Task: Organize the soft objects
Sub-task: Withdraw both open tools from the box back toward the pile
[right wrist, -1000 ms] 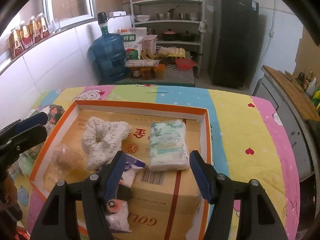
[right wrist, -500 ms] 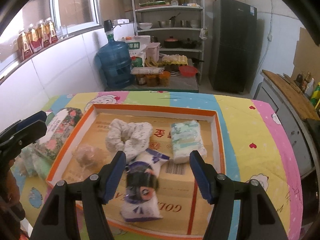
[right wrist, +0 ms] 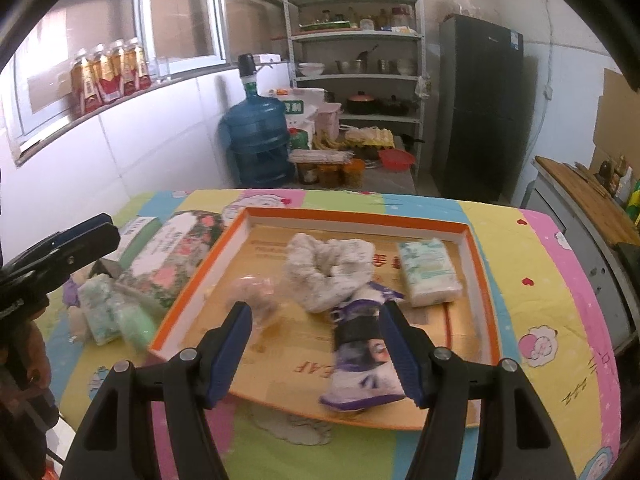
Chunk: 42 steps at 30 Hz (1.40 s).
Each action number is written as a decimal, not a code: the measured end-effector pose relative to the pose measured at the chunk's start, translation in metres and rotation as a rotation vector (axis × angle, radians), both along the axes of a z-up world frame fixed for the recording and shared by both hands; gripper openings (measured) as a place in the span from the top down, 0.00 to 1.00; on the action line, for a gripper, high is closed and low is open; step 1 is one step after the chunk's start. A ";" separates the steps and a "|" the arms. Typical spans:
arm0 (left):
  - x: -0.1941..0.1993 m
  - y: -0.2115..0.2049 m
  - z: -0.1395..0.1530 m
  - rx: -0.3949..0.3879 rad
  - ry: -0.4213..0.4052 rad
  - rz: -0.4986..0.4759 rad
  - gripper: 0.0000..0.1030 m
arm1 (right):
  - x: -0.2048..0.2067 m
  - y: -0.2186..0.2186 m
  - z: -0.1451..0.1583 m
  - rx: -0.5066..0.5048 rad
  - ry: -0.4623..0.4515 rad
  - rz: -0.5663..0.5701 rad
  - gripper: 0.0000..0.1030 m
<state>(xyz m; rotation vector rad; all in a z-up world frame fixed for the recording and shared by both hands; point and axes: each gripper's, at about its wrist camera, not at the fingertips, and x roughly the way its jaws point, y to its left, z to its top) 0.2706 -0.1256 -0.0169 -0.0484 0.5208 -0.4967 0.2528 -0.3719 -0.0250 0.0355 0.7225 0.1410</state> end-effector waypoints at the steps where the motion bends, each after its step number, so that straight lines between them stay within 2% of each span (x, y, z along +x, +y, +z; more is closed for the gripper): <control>1: -0.001 0.002 0.001 0.003 -0.003 0.005 0.50 | -0.003 0.006 0.001 0.001 -0.007 0.006 0.36; 11: -0.026 0.047 0.003 0.003 -0.030 0.080 0.50 | -0.017 0.047 0.003 0.012 -0.036 0.061 0.36; 24: -0.069 0.106 0.007 0.032 -0.105 0.191 0.50 | -0.043 0.098 0.003 0.052 -0.075 0.141 0.36; 34: -0.085 0.167 -0.021 0.011 -0.064 0.285 0.50 | -0.053 0.152 -0.009 0.039 -0.083 0.231 0.36; 42: -0.091 0.192 -0.045 0.004 -0.027 0.295 0.50 | -0.059 0.190 -0.022 0.028 -0.088 0.304 0.36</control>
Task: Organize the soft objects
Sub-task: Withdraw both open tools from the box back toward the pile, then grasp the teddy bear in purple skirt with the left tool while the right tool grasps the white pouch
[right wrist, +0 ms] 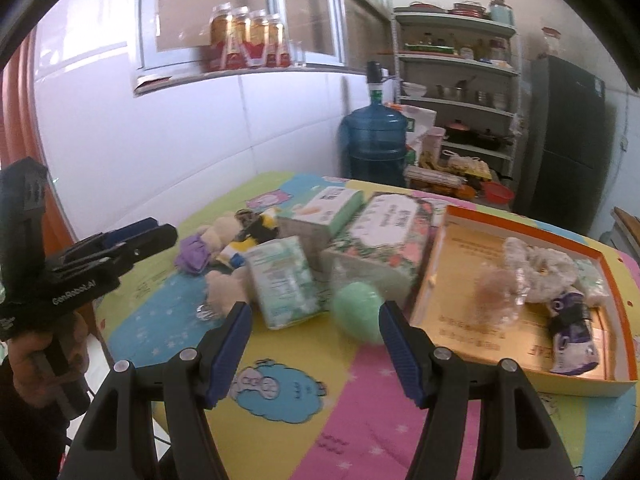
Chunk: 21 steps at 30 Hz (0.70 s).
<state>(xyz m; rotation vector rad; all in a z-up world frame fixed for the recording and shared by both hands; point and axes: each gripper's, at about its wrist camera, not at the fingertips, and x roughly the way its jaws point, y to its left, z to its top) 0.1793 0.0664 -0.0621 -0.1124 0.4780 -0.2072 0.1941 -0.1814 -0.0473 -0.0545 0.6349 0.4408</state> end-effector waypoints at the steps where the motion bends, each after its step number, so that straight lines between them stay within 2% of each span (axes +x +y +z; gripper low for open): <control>1: 0.000 0.002 -0.002 -0.003 0.002 -0.001 0.50 | 0.000 0.005 -0.002 0.002 0.003 0.014 0.36; 7: -0.001 0.015 -0.012 -0.038 0.014 0.006 0.50 | 0.006 0.025 -0.009 0.021 0.021 0.088 0.36; 12: -0.001 0.019 -0.016 -0.034 0.012 0.012 0.50 | 0.021 0.037 -0.014 0.045 0.050 0.128 0.37; 21: 0.004 0.029 -0.024 -0.052 0.027 0.023 0.50 | 0.047 0.052 -0.022 0.005 0.069 0.151 0.37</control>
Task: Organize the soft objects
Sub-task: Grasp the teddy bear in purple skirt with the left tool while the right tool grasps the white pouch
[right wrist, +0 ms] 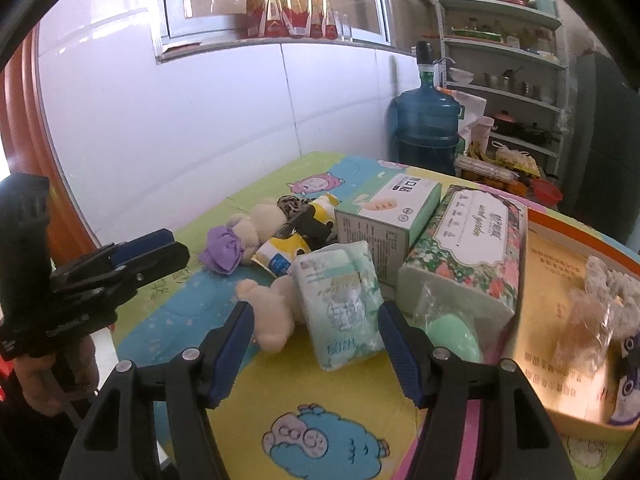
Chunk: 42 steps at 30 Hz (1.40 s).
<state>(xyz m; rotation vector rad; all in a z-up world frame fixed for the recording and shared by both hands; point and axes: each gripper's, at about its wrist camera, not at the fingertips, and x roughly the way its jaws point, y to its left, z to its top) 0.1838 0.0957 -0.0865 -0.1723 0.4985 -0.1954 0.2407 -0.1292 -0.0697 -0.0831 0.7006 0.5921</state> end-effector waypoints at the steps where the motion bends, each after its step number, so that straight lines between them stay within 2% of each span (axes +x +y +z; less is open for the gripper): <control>1: 0.000 0.000 -0.001 -0.001 0.001 0.001 0.50 | 0.002 0.001 0.000 -0.004 0.002 0.002 0.37; 11: 0.010 0.009 -0.009 -0.017 0.025 0.016 0.50 | 0.028 0.003 -0.012 -0.022 0.055 -0.003 0.37; 16: 0.014 0.011 -0.012 -0.023 0.037 0.019 0.50 | 0.033 0.004 -0.014 -0.019 0.061 0.002 0.37; 23: 0.019 0.015 -0.017 -0.029 0.051 0.023 0.50 | 0.039 0.011 -0.018 -0.049 0.061 0.004 0.44; 33: 0.019 0.019 -0.021 -0.044 0.060 0.030 0.50 | 0.047 0.022 -0.021 -0.109 0.052 0.008 0.45; 34: 0.019 0.019 -0.021 -0.043 0.061 0.031 0.50 | 0.047 0.023 -0.021 -0.108 0.053 0.007 0.46; 35: 0.018 0.020 -0.021 -0.043 0.061 0.032 0.50 | 0.048 0.022 -0.021 -0.100 0.056 0.002 0.55; 38: 0.019 0.022 -0.019 -0.028 0.057 0.039 0.50 | 0.049 0.019 -0.021 -0.064 0.073 -0.009 0.61; 42: 0.030 0.027 -0.012 0.012 0.057 0.030 0.50 | 0.043 0.010 -0.017 -0.031 0.064 -0.021 0.64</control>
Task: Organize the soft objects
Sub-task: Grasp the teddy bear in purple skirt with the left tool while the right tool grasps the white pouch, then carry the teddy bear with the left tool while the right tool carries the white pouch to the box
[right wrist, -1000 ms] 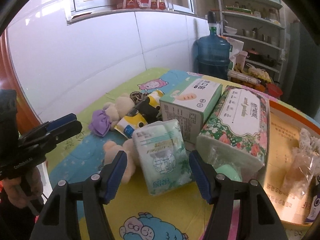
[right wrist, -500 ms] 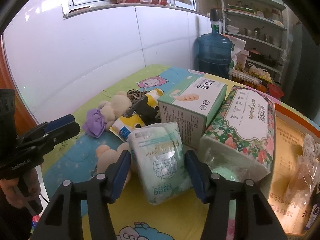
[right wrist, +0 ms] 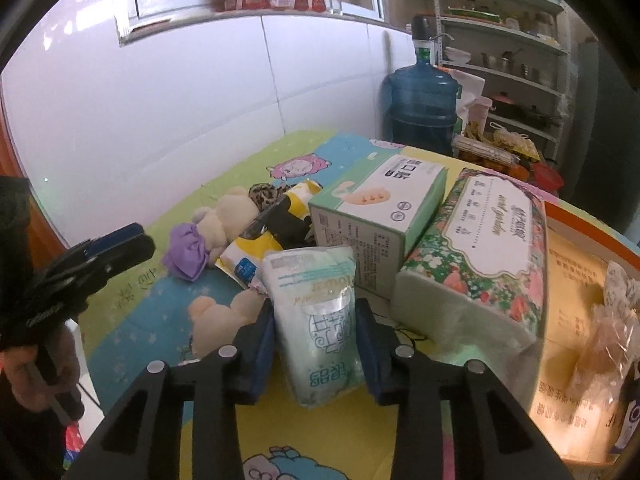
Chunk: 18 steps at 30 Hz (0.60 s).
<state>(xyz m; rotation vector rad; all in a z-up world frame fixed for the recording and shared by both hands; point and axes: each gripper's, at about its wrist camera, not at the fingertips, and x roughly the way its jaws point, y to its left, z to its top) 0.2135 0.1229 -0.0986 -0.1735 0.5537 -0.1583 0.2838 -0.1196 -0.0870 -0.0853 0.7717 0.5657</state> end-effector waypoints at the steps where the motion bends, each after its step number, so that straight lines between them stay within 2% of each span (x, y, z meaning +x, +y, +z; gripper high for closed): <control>1: 0.004 0.001 0.001 0.019 0.004 -0.010 0.49 | -0.002 -0.003 0.002 0.013 -0.006 -0.003 0.64; 4: 0.019 0.003 0.004 0.061 0.017 -0.042 0.49 | -0.012 -0.014 0.013 0.059 -0.034 -0.013 0.64; 10: 0.058 0.013 -0.001 0.051 0.096 -0.156 0.48 | -0.027 -0.033 0.032 0.128 -0.061 -0.010 0.64; 13: 0.077 0.019 -0.010 -0.002 0.176 -0.211 0.47 | -0.032 -0.039 0.036 0.138 -0.069 -0.008 0.64; 18: 0.087 0.015 -0.016 0.025 0.204 -0.237 0.45 | -0.035 -0.040 0.037 0.151 -0.063 -0.010 0.64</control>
